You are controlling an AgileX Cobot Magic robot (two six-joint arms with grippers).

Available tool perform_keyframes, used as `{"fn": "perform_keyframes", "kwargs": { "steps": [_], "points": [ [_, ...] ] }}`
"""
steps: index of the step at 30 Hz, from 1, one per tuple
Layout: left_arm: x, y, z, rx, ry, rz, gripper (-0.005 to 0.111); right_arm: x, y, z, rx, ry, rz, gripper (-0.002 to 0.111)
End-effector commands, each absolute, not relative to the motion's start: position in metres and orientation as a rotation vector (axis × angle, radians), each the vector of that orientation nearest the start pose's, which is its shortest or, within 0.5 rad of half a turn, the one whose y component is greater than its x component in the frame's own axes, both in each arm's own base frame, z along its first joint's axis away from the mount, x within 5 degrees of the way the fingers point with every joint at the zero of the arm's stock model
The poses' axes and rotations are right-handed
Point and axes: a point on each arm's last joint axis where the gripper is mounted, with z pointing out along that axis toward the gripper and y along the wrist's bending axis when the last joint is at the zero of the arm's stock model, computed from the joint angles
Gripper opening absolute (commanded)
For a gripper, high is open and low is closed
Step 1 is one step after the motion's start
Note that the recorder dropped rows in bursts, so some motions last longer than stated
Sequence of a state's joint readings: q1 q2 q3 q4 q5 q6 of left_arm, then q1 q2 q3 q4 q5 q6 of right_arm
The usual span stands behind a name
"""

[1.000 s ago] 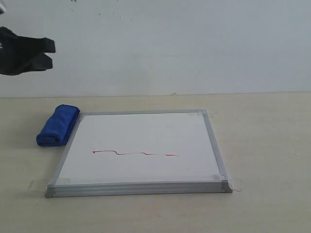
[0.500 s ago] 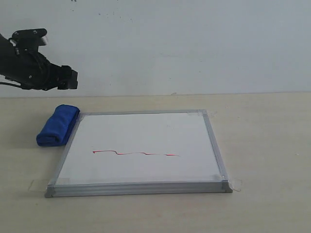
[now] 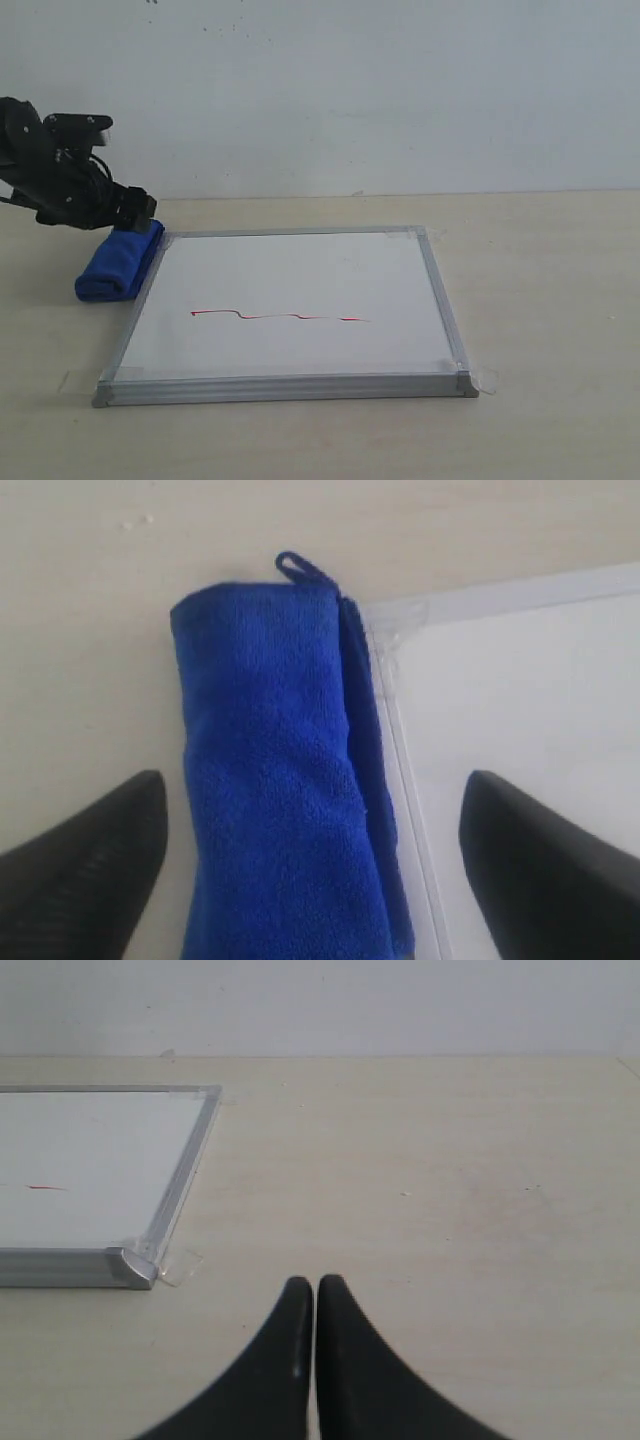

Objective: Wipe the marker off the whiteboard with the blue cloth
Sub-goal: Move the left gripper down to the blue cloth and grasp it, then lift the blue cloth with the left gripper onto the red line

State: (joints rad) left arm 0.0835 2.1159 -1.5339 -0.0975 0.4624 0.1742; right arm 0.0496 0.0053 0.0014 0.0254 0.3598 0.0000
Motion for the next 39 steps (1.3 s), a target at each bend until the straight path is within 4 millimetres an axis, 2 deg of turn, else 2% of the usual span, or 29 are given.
{"fn": "perform_keyframes", "kwargs": {
  "steps": [1, 16, 23, 26, 32, 38, 39],
  "points": [
    [0.464, 0.042, 0.156, -0.024, 2.555, 0.013, 0.076, 0.053, 0.003, 0.181, -0.028, 1.841, 0.051, 0.001],
    [0.475, 0.044, 0.117, -0.037, 2.52, 0.027, 0.076, 0.053, 0.003, 0.181, -0.028, 1.841, 0.051, 0.001],
    [0.481, 0.044, 0.111, -0.042, 2.554, 0.016, 0.074, 0.053, 0.003, 0.181, -0.028, 1.841, 0.051, 0.001],
    [0.482, 0.043, 0.103, -0.059, 2.61, -0.001, 0.065, 0.053, 0.003, 0.181, -0.028, 1.841, 0.051, 0.001],
    [0.484, 0.044, 0.1, -0.056, 2.62, -0.002, 0.034, 0.053, 0.003, 0.181, -0.028, 1.841, 0.051, 0.001],
    [0.486, 0.043, 0.119, -0.031, 2.622, -0.002, 0.004, 0.053, 0.003, 0.181, -0.028, 1.841, 0.051, 0.001],
    [0.486, 0.043, 0.122, -0.026, 2.627, -0.003, 0.004, 0.053, 0.003, 0.181, -0.028, 1.841, 0.051, 0.001]
  ]
}}
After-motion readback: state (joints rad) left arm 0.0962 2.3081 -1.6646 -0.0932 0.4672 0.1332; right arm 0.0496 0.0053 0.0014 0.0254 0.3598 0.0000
